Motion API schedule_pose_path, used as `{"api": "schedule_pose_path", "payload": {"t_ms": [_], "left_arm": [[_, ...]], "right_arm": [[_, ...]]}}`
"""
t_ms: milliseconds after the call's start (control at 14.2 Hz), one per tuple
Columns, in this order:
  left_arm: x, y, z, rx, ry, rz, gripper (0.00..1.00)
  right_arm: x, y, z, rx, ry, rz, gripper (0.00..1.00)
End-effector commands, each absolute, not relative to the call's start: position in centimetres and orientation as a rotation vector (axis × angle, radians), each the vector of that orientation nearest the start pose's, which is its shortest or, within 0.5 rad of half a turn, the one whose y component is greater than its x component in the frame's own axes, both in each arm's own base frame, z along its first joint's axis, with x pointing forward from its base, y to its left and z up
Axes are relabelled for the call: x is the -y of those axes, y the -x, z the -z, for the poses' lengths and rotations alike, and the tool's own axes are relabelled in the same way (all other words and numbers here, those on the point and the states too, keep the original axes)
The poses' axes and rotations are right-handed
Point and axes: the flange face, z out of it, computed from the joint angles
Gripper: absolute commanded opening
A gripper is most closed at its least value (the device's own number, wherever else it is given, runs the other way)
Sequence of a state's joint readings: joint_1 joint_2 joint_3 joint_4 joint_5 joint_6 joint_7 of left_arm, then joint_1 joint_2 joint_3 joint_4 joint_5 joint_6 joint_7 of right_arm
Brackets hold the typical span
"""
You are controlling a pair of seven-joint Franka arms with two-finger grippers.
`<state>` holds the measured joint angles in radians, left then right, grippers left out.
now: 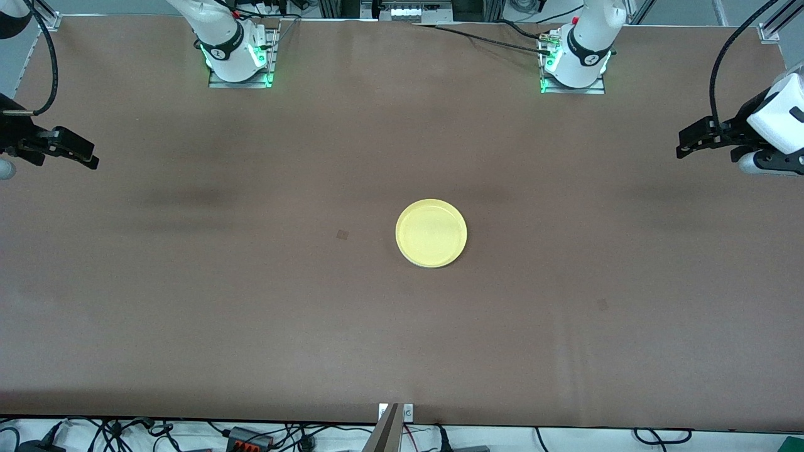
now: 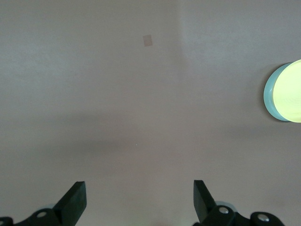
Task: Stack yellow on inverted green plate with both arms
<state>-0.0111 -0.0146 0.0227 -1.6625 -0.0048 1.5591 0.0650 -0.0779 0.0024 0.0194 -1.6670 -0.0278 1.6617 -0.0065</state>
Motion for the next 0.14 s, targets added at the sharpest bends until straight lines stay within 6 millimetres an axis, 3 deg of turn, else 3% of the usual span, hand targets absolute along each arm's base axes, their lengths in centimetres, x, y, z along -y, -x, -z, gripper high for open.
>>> {"api": "schedule_pose_path", "payload": {"t_ms": [0, 70], "left_arm": [[-0.85, -54.64, -59.62, -0.109, 3.157, -0.125, 1.0], [-0.85, -54.66, -59.63, -0.109, 3.157, -0.122, 1.0]], "right_arm": [[3.63, -55.33, -58.7, -0.058, 3.175, -0.009, 1.0], [3.63, -55.29, -58.78, -0.058, 3.175, -0.007, 1.0]]}}
